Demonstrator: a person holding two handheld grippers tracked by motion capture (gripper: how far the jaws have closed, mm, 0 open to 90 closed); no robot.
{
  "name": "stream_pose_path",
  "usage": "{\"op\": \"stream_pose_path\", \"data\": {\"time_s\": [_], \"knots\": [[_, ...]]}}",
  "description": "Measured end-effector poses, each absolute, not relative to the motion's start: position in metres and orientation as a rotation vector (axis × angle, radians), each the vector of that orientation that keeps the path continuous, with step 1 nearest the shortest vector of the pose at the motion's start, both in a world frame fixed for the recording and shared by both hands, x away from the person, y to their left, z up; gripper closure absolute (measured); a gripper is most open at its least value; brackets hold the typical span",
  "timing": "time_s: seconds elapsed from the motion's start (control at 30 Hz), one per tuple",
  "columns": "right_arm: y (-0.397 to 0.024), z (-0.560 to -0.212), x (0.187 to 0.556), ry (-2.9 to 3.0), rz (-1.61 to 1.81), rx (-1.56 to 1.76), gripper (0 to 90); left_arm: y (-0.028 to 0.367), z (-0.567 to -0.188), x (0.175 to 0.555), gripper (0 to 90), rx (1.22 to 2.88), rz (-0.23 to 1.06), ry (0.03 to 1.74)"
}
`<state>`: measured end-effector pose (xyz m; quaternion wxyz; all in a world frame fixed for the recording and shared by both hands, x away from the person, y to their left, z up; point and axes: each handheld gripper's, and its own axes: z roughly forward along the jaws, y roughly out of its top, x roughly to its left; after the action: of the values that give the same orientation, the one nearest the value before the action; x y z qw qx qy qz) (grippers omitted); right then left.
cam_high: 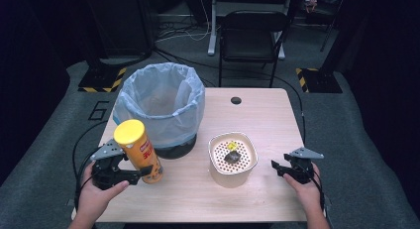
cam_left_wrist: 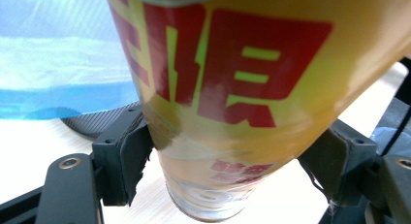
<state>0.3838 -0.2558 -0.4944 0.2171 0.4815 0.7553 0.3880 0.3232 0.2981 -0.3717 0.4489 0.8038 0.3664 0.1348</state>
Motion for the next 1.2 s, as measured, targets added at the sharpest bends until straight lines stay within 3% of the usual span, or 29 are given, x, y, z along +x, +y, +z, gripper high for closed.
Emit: {"op": "stream_pose_path", "data": {"time_s": [0.53,1.2], "knots": [[-0.258,-0.499,0.385,2.105,1.050,1.343,36.6,0.279,-0.297,0.313,23.9,2.026,0.290,0.846],[-0.258,-0.503,0.385,2.120,1.019,1.340,36.5,0.257,-0.193,0.350,23.9,2.023,0.293,0.825]]}}
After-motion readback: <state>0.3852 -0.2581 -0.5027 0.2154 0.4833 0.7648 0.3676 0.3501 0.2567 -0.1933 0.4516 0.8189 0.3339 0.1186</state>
